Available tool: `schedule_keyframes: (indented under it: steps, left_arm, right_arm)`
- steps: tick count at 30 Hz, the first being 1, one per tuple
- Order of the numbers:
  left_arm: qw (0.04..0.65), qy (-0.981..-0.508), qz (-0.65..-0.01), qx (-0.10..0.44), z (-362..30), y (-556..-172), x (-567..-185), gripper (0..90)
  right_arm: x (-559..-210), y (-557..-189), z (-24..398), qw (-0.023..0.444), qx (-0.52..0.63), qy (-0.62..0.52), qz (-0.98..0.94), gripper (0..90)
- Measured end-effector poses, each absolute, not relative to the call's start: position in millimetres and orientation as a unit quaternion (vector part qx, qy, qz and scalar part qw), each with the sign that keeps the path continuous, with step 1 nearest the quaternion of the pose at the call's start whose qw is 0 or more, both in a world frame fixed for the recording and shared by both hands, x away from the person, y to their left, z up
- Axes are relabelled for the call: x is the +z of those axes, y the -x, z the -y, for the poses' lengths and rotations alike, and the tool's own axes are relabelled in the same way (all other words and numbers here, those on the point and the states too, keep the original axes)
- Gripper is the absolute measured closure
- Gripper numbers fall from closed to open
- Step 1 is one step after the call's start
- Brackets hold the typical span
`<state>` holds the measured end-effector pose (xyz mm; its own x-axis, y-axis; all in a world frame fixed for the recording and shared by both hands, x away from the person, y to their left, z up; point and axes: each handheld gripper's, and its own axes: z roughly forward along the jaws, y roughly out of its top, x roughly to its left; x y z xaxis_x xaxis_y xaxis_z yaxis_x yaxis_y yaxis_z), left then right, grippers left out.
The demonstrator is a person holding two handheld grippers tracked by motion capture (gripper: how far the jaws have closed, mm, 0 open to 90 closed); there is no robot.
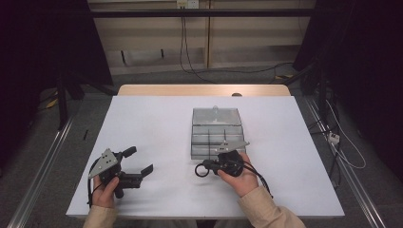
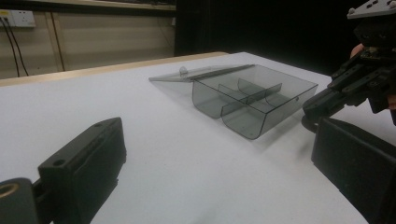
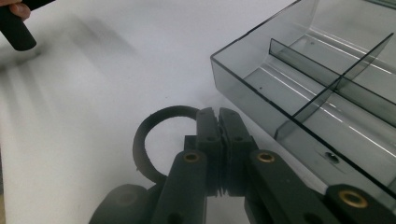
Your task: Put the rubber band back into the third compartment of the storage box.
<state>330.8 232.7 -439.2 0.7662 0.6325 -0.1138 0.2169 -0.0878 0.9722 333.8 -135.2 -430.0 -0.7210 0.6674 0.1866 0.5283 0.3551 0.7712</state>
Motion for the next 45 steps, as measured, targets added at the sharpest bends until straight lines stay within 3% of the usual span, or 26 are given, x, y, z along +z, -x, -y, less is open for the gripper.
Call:
schedule_keyframes:
  steps: [45]
  left_arm:
    - [0.605, -0.720, -0.295, 0.168, -232, -331, -439, 2.9]
  right_arm:
    - [-395, -360, 160, 0.079, 0.440, -0.372, -0.813, 88.3]
